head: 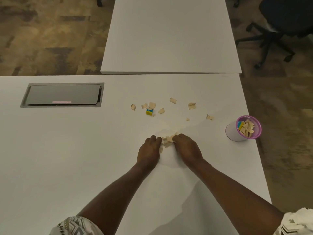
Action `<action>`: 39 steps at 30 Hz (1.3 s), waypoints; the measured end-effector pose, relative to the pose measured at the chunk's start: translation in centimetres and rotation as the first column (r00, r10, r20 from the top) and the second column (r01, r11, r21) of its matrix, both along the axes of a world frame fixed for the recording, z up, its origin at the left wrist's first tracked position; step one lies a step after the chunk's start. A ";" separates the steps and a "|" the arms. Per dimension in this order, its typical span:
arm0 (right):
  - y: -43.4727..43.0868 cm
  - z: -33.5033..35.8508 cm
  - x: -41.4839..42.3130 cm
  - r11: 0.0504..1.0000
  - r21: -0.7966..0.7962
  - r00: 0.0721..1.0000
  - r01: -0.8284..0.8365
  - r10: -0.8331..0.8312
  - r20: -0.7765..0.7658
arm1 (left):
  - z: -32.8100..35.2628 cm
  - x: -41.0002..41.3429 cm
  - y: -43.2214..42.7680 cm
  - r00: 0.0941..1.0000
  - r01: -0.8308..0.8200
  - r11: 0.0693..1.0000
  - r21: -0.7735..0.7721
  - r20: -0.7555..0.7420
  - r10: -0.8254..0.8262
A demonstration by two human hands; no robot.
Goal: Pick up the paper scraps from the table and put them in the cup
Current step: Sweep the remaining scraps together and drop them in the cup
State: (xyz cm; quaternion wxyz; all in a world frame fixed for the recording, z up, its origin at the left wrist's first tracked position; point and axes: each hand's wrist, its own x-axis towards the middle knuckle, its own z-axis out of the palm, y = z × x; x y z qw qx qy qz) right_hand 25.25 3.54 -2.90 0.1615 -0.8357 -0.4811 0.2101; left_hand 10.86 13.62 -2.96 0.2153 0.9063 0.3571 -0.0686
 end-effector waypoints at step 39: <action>-13.6 8.8 18.2 0.788 0.049 0.779 0.614 -0.594 -0.200 | 8.7 21.4 -11.2 0.822 -0.143 0.890 -0.433 0.449 0.350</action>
